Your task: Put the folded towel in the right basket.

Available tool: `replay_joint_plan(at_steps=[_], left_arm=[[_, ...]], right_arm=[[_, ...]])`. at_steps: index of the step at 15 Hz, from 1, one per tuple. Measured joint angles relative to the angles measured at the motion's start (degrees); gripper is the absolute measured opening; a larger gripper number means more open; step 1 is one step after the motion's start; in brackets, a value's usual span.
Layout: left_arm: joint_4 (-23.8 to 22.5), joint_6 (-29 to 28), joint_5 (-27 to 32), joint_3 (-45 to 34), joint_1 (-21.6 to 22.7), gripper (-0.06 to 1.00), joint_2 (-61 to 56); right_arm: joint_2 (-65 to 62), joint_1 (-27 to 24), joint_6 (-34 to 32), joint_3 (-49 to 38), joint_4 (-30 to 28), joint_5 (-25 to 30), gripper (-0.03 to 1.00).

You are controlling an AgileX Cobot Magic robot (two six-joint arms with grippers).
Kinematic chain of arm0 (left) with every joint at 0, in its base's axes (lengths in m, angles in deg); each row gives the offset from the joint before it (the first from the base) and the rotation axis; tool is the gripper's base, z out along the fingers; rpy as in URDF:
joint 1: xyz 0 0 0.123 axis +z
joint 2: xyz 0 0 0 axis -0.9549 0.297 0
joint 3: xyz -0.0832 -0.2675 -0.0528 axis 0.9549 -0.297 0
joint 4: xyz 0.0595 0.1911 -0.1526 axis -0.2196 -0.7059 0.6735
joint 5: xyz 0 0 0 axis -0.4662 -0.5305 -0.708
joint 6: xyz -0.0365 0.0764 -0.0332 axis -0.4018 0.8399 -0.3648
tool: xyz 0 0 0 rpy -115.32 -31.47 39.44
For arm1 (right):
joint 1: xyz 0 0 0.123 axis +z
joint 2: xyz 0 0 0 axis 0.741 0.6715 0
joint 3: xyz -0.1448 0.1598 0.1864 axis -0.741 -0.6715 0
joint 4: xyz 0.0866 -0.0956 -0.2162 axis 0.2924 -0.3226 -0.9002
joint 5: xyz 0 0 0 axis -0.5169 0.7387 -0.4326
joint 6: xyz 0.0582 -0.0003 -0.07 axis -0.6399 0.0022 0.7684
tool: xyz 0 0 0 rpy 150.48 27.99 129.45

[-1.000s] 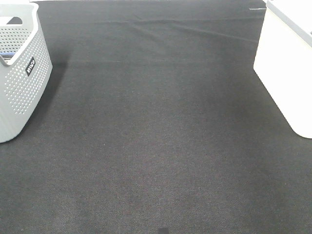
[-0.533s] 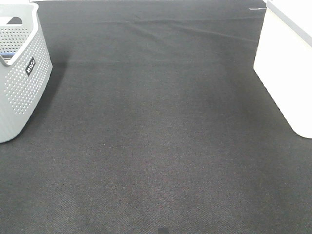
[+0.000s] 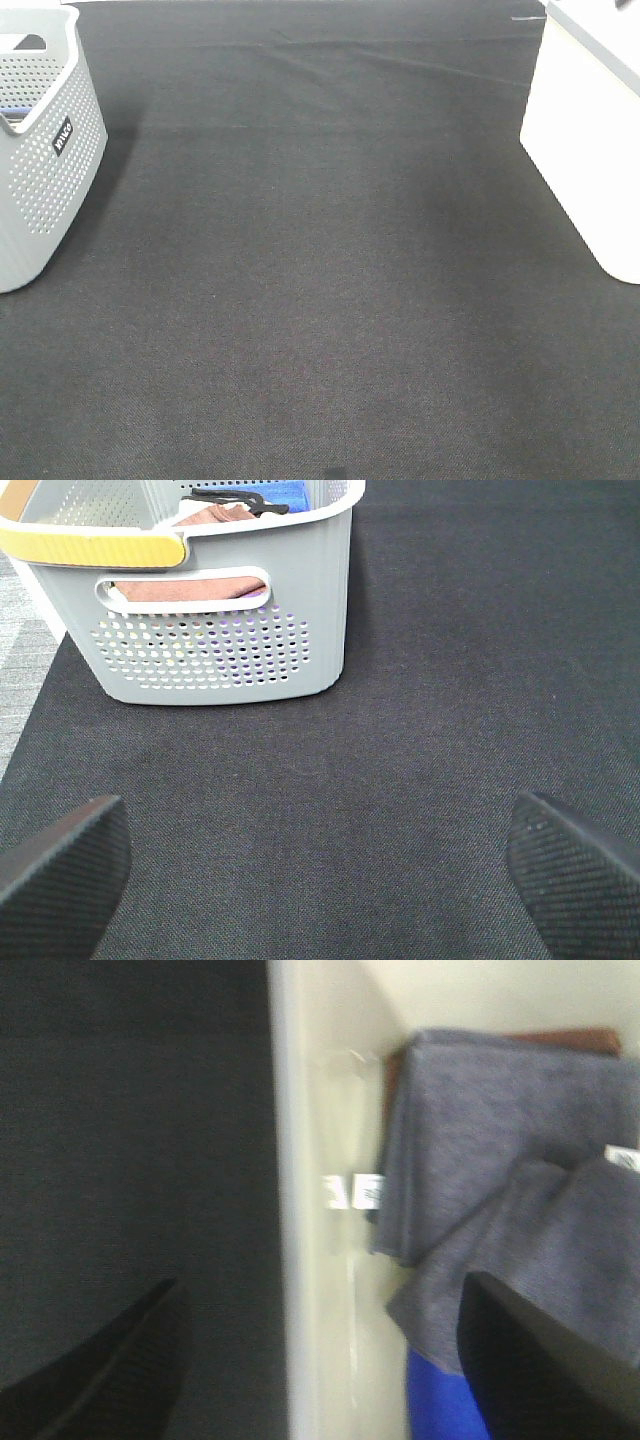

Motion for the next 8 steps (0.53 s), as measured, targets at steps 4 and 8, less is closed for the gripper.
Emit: replay_joint_plan(at_steps=[4, 8], left_arm=[[0.00, 0.00, 0.00, 0.00, 0.00, 0.97, 0.00], [0.00, 0.00, 0.00, 0.00, 0.00, 0.97, 0.00]], right_arm=[[-10.71, 3.67, -1.20, -7.73, -1.78, -0.06, 0.70], [-22.35, 3.67, -1.20, -22.29, -3.84, -0.06, 0.70]])
